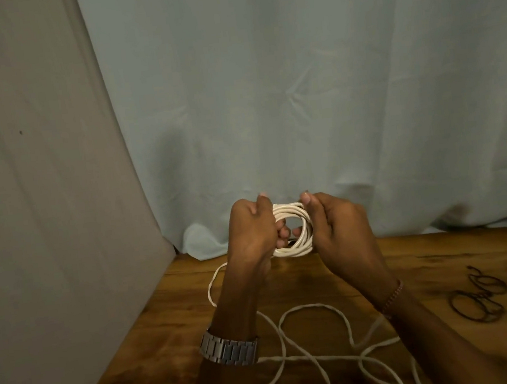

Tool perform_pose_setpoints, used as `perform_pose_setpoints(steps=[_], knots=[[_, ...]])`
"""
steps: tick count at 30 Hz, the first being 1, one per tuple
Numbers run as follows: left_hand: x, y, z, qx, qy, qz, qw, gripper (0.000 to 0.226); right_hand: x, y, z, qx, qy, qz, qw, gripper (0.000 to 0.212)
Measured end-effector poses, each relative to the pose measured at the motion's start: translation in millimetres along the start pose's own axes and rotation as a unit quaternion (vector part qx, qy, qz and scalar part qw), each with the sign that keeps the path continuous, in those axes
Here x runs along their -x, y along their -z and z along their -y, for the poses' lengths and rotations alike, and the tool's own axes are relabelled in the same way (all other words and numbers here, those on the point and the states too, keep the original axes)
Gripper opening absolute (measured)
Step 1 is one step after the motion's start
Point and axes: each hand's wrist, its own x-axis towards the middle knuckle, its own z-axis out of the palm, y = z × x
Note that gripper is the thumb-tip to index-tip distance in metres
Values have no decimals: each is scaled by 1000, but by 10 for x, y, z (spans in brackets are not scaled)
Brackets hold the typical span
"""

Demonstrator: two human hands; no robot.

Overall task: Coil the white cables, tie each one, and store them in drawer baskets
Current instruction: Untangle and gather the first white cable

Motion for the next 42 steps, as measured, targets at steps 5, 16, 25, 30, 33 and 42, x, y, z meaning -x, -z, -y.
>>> perform_pose_setpoints(steps=[5,16,25,30,33,42], knots=[[4,-2,-8,-4,5,-35,999,40,2,6,26,2,-16,-18,1000,28],[-10,-7,47,-42,-10,9,999,33,-75,194,-32,63,59,215,973,23],[-87,101,3,177,129,110,970,28,-71,225,-1,60,30,222,973,17],[-76,76,6,182,106,131,969,26,-49,230,7,150,78,182,969,23],[-56,43,15,176,90,138,971,23,-41,235,-6,180,79,166,966,28],[-41,-44,62,174,50,195,964,34,-64,290,-75,262,19,210,942,25]])
